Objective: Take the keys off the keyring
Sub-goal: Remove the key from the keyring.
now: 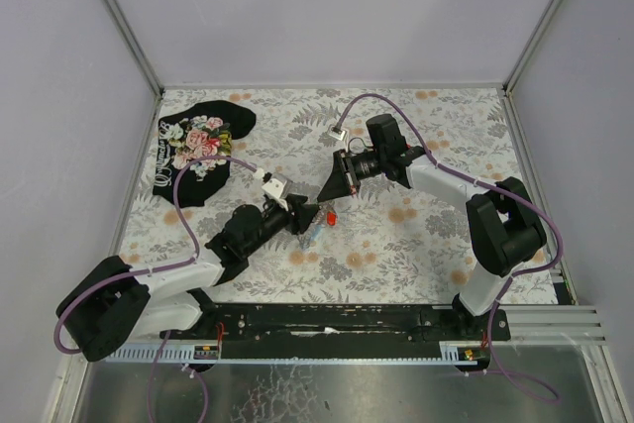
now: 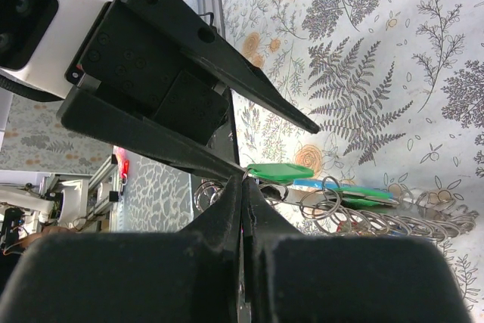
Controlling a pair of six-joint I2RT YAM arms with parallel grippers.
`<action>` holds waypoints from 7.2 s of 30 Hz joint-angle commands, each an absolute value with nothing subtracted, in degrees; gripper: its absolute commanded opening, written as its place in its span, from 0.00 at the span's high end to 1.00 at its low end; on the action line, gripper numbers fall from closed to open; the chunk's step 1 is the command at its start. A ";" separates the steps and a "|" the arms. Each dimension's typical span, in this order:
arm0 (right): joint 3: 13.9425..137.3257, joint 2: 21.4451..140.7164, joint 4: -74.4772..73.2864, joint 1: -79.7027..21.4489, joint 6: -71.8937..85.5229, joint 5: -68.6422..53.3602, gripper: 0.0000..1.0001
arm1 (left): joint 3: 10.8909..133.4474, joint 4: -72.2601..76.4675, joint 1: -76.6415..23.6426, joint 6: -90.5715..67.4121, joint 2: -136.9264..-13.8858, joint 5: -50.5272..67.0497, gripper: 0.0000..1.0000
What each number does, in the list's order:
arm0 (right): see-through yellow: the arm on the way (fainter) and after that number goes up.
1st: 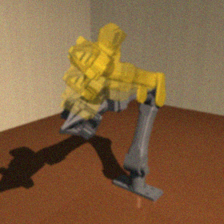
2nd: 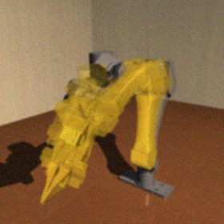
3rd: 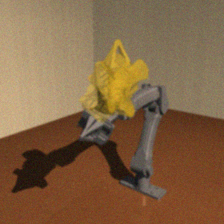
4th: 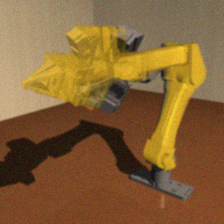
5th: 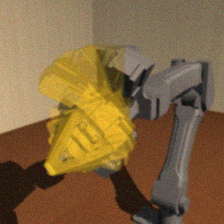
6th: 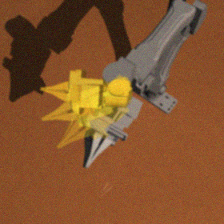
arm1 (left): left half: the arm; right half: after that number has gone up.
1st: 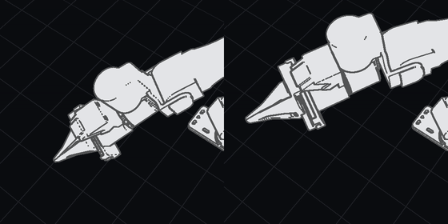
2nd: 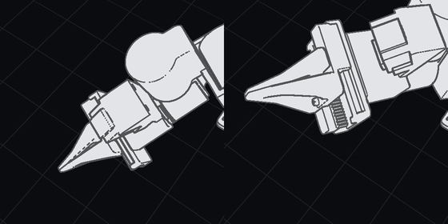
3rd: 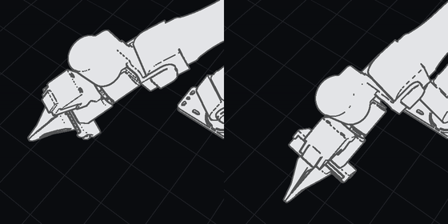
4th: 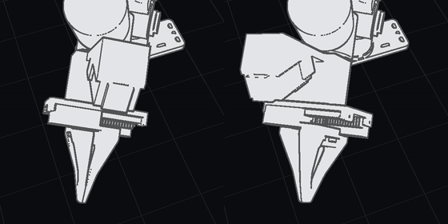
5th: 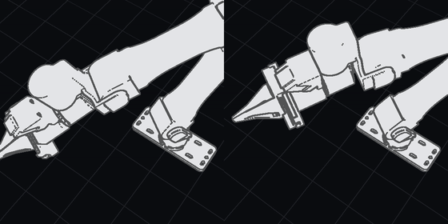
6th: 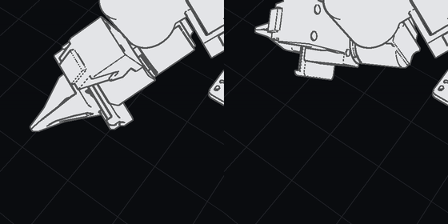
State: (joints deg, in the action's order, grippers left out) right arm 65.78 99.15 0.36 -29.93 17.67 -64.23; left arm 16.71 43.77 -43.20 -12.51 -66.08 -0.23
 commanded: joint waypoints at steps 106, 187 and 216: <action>68.34 97.24 -7.48 -30.41 -0.48 -68.36 0.73 | 21.00 30.89 -44.12 3.82 -59.55 0.13 1.00; 84.53 86.41 -40.24 -36.83 -36.64 -31.59 0.95 | 68.52 -36.78 -57.92 8.88 -64.44 -21.97 1.00; 67.59 88.11 -14.17 -25.49 -43.26 -75.60 0.01 | 59.85 -22.31 -57.90 18.08 -52.75 -7.29 1.00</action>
State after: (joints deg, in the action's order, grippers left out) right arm 64.86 87.66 -24.84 -26.57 -45.39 -70.98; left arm 56.18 -25.45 -58.08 15.90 -53.19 -9.93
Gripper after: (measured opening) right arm 0.990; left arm 0.011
